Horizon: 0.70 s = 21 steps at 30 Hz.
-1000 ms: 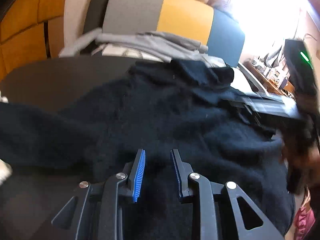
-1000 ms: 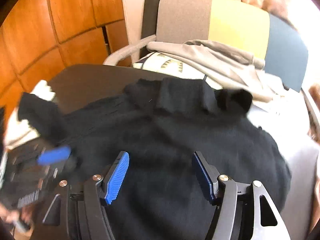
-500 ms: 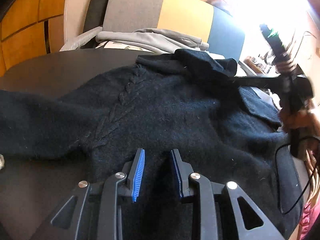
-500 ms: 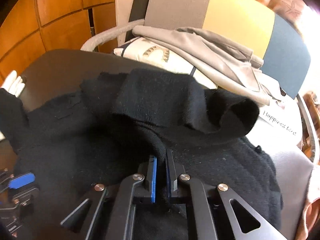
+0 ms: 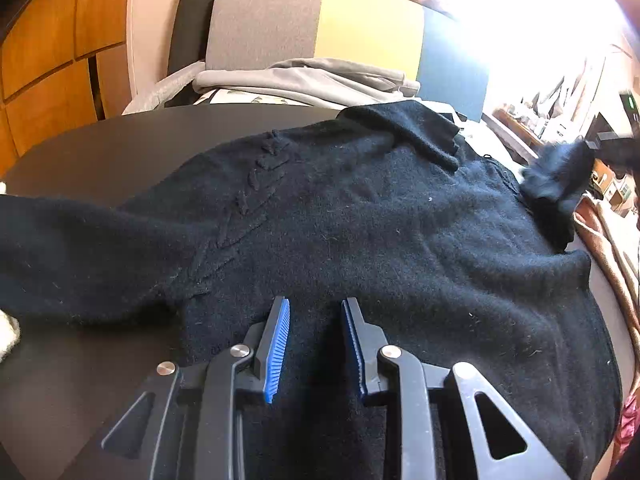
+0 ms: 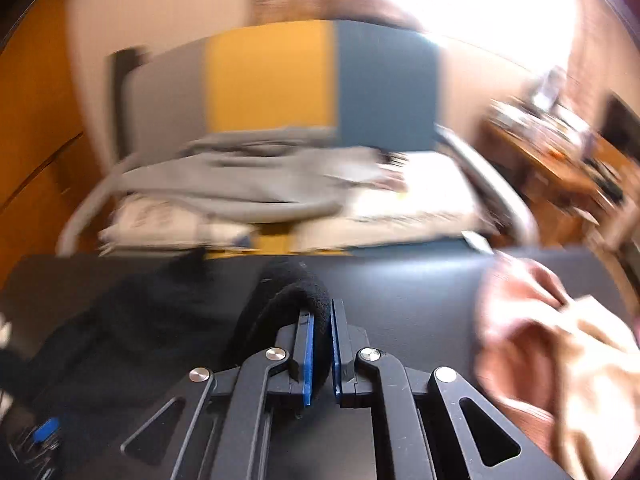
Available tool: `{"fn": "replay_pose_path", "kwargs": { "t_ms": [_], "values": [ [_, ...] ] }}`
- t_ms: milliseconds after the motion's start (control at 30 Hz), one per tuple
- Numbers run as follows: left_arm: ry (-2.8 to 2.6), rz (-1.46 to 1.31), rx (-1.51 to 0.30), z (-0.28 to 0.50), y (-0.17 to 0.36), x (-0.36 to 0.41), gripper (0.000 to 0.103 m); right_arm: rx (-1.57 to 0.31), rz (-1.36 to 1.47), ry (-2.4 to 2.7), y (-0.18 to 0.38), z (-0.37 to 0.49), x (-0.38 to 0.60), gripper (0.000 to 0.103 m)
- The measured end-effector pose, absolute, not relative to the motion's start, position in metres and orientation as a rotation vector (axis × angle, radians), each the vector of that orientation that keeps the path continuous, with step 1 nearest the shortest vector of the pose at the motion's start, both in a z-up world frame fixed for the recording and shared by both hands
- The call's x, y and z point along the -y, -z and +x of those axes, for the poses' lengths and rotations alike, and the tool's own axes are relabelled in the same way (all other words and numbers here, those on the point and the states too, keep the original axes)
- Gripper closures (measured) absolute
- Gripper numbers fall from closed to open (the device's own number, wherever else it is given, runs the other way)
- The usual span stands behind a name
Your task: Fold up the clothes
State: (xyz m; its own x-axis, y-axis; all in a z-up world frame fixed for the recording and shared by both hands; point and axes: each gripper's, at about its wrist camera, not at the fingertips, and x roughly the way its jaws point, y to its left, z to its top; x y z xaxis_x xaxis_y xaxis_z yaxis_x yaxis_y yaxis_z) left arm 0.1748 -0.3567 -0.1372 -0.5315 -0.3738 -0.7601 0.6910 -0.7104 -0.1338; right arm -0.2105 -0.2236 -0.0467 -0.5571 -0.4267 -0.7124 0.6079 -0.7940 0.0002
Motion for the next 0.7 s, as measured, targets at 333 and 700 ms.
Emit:
{"fn": "replay_pose_path", "kwargs": {
  "t_ms": [333, 700],
  "values": [
    [2.202, 1.019, -0.508, 0.168, 0.133, 0.351, 0.076, -0.060, 1.076, 2.531, 0.040, -0.249, 0.079, 0.084],
    [2.338, 0.999, -0.441, 0.209, 0.111, 0.273, 0.076, -0.385, 1.010, 1.871, 0.093, -0.059, 0.145, 0.072]
  ]
}}
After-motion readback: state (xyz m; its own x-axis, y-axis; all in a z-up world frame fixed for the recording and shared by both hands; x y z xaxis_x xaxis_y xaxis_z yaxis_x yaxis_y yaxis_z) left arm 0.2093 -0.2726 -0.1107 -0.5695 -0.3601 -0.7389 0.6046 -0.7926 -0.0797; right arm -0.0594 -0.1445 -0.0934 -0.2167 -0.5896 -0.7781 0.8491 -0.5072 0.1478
